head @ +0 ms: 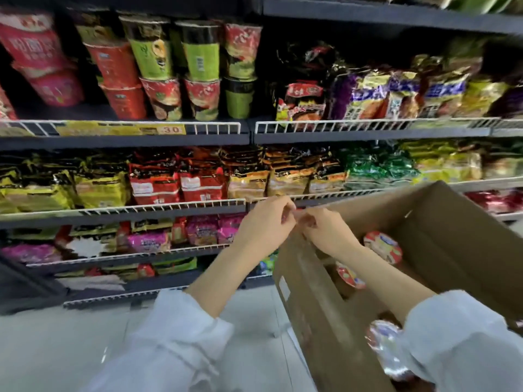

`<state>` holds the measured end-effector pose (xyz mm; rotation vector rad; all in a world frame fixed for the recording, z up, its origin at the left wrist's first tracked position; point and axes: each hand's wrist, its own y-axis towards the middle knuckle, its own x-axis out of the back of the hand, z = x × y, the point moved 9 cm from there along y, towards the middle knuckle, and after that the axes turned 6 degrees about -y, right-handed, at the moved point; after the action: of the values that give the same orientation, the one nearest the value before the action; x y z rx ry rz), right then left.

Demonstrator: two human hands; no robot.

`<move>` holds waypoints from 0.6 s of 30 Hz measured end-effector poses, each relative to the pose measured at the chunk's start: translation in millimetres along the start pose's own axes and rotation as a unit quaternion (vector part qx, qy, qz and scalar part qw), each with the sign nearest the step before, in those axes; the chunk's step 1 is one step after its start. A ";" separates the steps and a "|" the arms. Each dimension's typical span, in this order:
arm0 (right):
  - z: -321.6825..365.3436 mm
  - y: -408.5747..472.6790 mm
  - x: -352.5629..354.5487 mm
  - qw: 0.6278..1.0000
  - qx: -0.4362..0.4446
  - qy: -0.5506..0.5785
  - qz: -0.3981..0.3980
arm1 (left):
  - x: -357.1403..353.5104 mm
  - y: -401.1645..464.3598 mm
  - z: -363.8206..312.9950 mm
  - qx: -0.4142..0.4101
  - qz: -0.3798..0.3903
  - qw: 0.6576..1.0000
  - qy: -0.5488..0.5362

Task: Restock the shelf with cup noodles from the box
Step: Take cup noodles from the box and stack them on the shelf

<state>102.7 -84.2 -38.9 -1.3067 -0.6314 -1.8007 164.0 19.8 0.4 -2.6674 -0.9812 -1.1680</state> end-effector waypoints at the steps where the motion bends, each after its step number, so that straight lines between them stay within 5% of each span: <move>1: -18.8 -10.3 -3.8 1.000 -0.014 -0.007 0.007 | -16.2 -5.9 -12.7 -0.003 0.010 1.000 -0.009; 10: -125.9 -64.0 -2.0 0.995 -0.044 -0.063 0.059 | -121.6 -23.6 -90.3 0.035 0.063 0.997 0.028; 18: -238.2 -28.3 -6.9 0.989 -0.058 -0.062 0.121 | -221.2 28.6 -78.5 0.132 0.135 0.978 0.086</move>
<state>-47.5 -250.5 -124.6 -1.5134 -0.4171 -1.5864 18.2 -143.3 -89.3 -2.3553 -0.6665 -1.1007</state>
